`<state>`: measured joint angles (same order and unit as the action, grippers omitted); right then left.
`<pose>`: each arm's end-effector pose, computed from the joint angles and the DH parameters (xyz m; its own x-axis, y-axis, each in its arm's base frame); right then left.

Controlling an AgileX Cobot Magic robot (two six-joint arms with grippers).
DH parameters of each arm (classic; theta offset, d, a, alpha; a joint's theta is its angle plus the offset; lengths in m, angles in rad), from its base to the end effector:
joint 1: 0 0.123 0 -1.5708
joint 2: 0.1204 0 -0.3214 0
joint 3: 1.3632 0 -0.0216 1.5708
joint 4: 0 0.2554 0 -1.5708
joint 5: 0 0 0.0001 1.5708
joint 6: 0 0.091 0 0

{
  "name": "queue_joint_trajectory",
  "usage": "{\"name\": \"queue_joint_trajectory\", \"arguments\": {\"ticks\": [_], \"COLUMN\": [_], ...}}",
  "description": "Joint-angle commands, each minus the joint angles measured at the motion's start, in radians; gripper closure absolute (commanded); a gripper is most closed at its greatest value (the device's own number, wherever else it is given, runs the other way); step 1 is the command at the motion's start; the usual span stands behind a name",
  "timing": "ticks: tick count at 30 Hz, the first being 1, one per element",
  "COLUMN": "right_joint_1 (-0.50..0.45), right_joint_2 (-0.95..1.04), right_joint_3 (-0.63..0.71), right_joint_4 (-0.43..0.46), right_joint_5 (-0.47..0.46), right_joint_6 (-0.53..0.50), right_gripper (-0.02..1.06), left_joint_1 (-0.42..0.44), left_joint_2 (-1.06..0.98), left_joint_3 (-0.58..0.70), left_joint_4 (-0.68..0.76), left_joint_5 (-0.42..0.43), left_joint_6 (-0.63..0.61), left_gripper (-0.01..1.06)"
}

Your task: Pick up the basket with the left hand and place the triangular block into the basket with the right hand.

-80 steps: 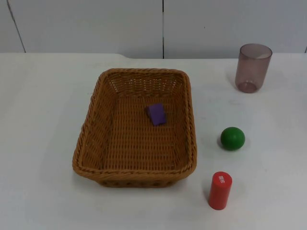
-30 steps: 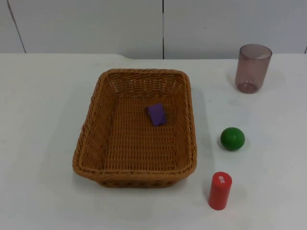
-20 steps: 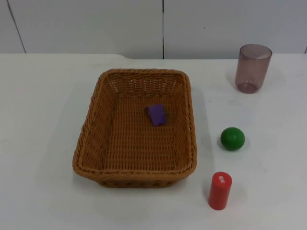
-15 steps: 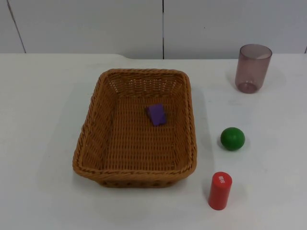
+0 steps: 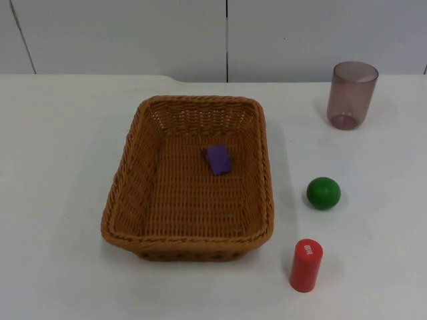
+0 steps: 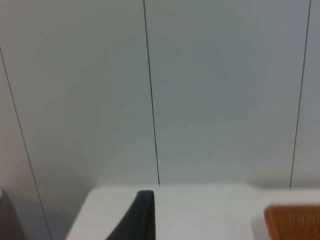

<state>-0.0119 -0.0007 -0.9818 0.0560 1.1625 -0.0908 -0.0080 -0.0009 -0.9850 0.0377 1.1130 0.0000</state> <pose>-0.1248 0.0062 0.3873 -0.0892 -0.0673 -0.9937 -0.0455 0.9969 -0.0635 -0.1253 0.0041 0.3923 -0.0400 0.0170 -0.9991 -0.0251 0.9995 0.0180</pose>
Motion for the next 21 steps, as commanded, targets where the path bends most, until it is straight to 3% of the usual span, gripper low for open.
{"name": "queue_joint_trajectory", "arguments": {"ticks": [1,9,16,21], "right_joint_1": [0.001,0.001,0.003,0.064], "right_joint_2": [0.001,0.001,0.001,0.001], "right_joint_3": [0.046,0.270,0.341,0.368], "right_joint_4": [-0.003,-0.002,0.007,0.008], "right_joint_5": [0.008,-0.047,-0.100,-0.108], "right_joint_6": [0.003,-0.008,-0.008,-0.008], "right_gripper": [0.00,0.00,0.00,0.00], "left_joint_1": [-0.006,-0.006,-0.006,-0.006], "left_joint_2": [0.001,0.001,0.001,0.001], "left_joint_3": [0.044,0.237,0.276,0.293], "left_joint_4": [-0.012,-0.012,0.000,-0.001], "left_joint_5": [-0.001,0.009,0.012,0.004], "left_joint_6": [0.000,-0.061,-0.061,-0.061], "left_gripper": [0.00,0.00,0.00,0.00]}}
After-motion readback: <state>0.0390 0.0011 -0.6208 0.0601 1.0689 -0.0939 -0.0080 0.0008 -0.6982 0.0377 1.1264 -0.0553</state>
